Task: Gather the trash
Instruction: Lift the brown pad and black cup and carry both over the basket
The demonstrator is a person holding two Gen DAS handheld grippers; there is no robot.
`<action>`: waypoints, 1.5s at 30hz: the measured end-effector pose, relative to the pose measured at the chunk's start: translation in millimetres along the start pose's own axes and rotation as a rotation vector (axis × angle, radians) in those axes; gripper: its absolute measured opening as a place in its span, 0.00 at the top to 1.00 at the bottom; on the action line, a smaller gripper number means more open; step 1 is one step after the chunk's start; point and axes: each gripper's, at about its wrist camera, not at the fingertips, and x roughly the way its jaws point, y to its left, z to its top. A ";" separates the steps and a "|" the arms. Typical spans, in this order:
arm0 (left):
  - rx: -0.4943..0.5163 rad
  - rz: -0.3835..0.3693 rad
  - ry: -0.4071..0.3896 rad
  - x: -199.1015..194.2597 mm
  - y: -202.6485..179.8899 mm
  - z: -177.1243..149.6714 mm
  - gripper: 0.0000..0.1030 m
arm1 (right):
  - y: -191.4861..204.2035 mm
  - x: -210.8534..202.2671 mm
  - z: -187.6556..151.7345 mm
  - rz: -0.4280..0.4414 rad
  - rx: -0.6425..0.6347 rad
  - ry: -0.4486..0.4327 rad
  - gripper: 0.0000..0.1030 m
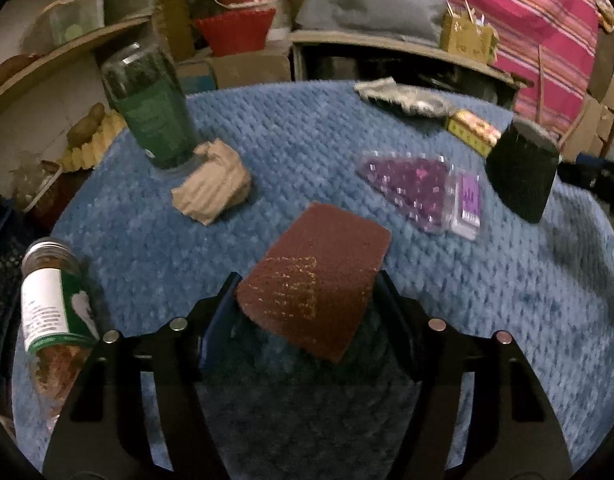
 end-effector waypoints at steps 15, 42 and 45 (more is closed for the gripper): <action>-0.065 0.032 -0.101 -24.9 17.5 21.3 0.37 | 15.0 33.2 9.0 -0.002 0.039 -0.001 0.25; 0.004 -0.011 -0.227 -86.7 -62.3 35.4 0.37 | -52.2 -94.3 -20.2 -0.026 0.102 -0.114 0.46; 0.027 -0.036 -0.238 -97.5 -86.0 33.5 0.37 | -70.2 -119.2 -34.9 -0.054 0.126 -0.124 0.46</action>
